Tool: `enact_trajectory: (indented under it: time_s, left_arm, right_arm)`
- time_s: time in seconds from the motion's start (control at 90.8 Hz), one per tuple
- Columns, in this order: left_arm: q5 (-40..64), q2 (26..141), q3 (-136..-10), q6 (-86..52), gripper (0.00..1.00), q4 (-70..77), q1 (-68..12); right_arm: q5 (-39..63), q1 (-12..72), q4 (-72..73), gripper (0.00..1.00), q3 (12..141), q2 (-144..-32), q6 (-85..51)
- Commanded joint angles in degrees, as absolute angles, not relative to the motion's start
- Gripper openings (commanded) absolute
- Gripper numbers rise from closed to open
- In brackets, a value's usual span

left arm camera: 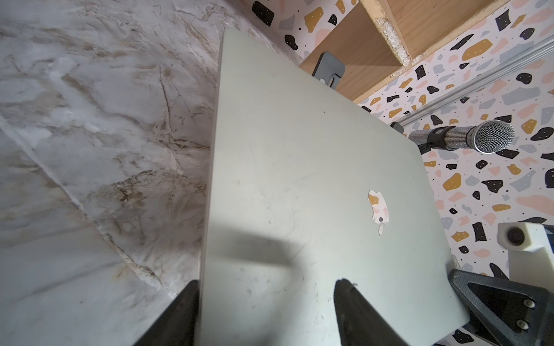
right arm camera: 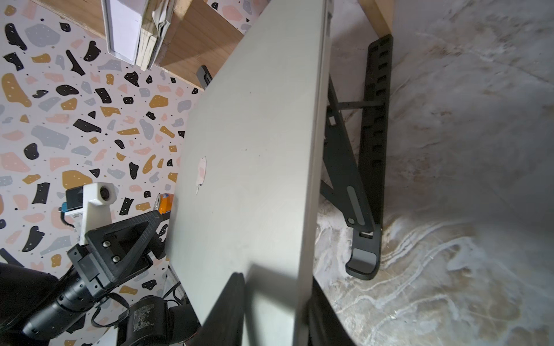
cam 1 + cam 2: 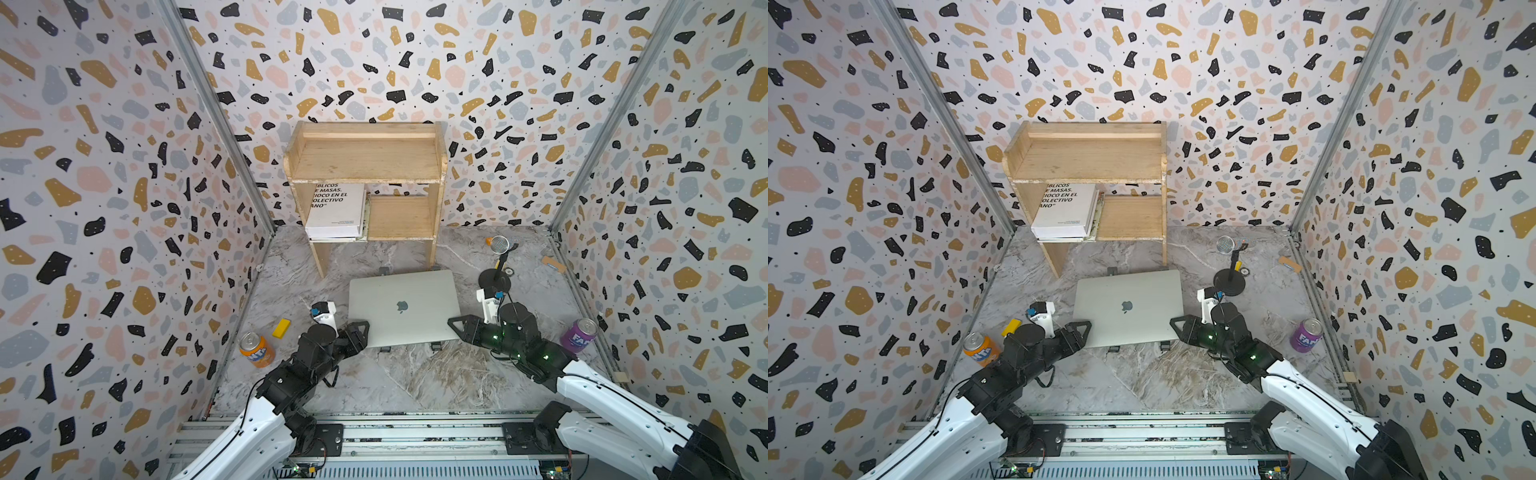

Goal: Close the laptop lid and set it aside
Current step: Pick up the laptop from the computer stand.

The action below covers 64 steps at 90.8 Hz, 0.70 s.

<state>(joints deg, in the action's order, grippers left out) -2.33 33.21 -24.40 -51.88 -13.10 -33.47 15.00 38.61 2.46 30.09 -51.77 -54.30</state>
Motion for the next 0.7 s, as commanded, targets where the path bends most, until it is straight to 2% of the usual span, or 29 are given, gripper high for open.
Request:
enact_trajectory:
  time_s: [0.0,0.33,0.694]
  left_arm:
    - [6.05,31.3,-30.82,-52.91,0.68,0.45,-34.8]
    - [5.99,31.09,-36.0,-53.66,0.68,-1.23,-34.81]
    - [5.89,31.15,-39.95,-57.0,0.67,-1.91,-34.8]
  right_arm:
    - [22.95,40.87,7.3,0.27,30.67,-51.25,-52.8]
    - [24.33,40.87,10.87,0.22,30.72,-49.82,-56.16]
    - [25.1,40.91,17.21,0.1,30.78,-47.85,-62.17]
